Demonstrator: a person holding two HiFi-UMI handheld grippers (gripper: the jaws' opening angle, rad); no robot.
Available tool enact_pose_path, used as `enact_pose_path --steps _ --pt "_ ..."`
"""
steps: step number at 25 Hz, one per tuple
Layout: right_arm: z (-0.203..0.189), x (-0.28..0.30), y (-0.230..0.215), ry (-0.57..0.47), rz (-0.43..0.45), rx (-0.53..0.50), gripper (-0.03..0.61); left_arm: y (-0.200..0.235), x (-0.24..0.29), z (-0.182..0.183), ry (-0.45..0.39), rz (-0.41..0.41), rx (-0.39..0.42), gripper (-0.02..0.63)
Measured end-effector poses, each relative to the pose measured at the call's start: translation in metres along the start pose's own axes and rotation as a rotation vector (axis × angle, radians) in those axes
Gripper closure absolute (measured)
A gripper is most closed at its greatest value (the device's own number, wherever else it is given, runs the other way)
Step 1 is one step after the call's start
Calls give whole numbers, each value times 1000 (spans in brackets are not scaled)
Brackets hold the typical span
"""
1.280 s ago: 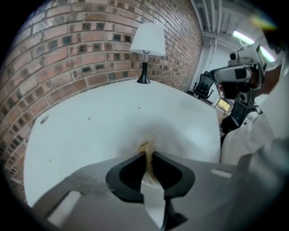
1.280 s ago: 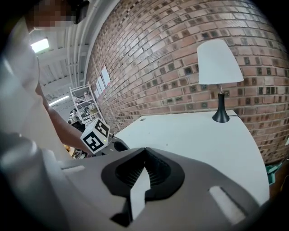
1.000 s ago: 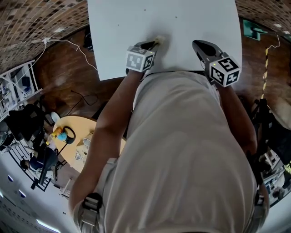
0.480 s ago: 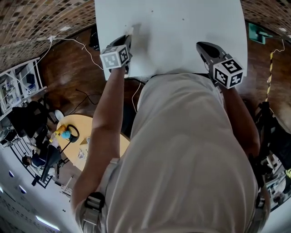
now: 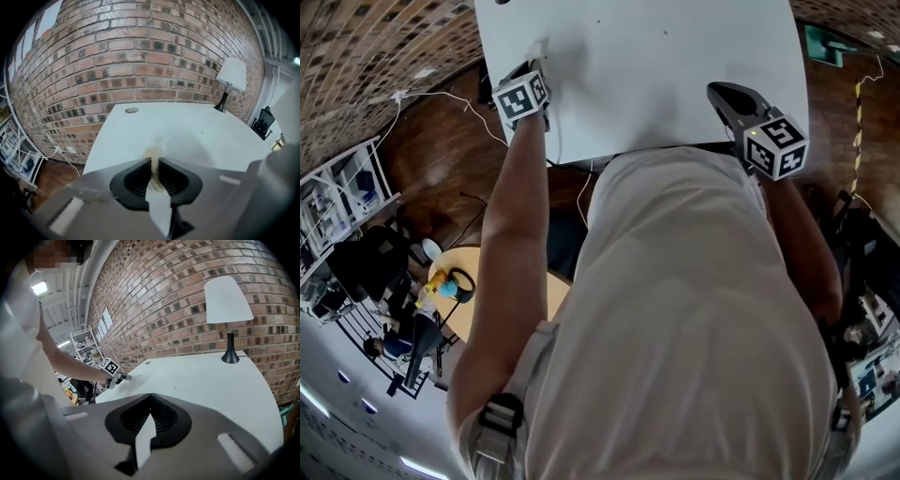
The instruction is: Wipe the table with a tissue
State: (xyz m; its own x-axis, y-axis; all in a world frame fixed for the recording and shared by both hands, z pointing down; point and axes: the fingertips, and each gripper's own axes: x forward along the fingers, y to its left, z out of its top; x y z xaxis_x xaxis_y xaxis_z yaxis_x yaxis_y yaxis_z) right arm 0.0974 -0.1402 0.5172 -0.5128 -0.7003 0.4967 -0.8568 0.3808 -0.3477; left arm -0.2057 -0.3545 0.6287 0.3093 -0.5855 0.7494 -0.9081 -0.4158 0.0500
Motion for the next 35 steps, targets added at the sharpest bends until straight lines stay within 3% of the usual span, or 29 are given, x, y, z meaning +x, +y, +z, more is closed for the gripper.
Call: enact_pose_path --steps 5,14,16,19,22,24,25,28,35 --pt "-1 -14 -10 -10 -36 8 571 -12 7 -1 20 12 68 558" --pt "-3 -8 -11 -8 -23 13 571 -67 20 -10 99 -69 289 560" --pt "-2 -7 -10 -9 -20 12 571 -82 23 -11 80 -90 344 560" --pt "-3 -7 -9 -8 -17 12 571 -104 20 -22 95 -159 359 560" --pt "-1 -8 -9 -10 -20 15 571 -137 9 -24 75 -325 311 558" --pt "2 -9 -10 -13 -27 19 571 -149 3 -19 30 -417 210 558" --pt "2 -10 -12 -15 -31 22 571 -149 -3 -12 9 -425 156 557" --pt "2 -15 -17 -22 -42 31 571 -130 -11 15 -44 -359 33 557" --pt "-2 -28 -24 -34 -72 63 571 -104 5 50 -63 -256 45 557"
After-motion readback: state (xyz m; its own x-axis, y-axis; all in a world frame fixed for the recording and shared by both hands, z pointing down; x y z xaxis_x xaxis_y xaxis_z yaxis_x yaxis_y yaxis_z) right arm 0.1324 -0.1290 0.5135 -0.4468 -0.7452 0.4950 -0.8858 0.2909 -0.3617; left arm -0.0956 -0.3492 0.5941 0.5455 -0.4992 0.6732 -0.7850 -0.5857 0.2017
